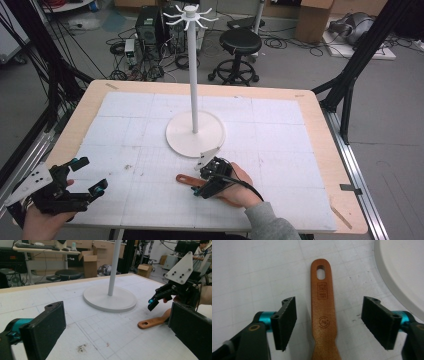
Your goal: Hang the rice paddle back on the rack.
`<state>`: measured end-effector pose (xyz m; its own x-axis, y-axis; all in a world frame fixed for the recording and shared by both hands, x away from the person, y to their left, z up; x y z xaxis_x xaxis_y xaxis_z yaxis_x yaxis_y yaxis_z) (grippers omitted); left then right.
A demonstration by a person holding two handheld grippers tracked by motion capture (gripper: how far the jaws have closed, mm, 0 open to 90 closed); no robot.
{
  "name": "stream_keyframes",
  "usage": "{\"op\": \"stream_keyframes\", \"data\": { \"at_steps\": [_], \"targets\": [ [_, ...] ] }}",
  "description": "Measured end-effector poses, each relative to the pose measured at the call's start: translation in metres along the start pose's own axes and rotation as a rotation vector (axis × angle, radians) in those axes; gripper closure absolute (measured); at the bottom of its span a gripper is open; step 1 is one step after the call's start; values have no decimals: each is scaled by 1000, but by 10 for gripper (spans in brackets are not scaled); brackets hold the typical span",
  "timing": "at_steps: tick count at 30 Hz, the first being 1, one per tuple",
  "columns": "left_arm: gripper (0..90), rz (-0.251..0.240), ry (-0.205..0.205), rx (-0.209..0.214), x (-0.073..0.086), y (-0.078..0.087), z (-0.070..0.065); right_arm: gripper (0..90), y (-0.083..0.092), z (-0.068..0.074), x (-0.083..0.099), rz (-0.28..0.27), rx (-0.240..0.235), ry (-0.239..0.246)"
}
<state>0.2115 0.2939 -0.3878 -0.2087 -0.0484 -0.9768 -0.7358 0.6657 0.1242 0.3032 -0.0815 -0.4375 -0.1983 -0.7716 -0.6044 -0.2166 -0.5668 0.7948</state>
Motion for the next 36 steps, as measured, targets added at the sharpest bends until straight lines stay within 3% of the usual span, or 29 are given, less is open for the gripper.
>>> {"op": "stream_keyframes", "data": {
  "at_steps": [3,13,26,28,36],
  "targets": [
    [18,-4,0,-7,0,3,1,338,0,-1,0,6,15,6],
    [18,7,0,-9,2,2,1,404,-5,2,2,60,-22,1],
    [18,3,5,-16,2,5,3,510,-5,2,4,62,-41,-17],
    [18,3,5,-16,2,5,3,574,-3,1,5,63,-37,-28],
    [18,1,9,-3,1,4,2,645,-2,4,4,78,-19,-24]
  ]
}}
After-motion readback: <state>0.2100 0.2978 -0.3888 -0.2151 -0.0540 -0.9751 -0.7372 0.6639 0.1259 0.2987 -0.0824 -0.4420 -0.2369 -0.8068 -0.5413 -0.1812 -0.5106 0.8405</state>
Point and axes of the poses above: each handheld gripper's, and its own axes: y roughly backward along the jaws, x roughly out of its underside, z roughly to its left, the point moved 2 cm from there along -y, roughly forward along the jaws, and after that the axes turned 3 degrees about y, right-handed, at the moved point
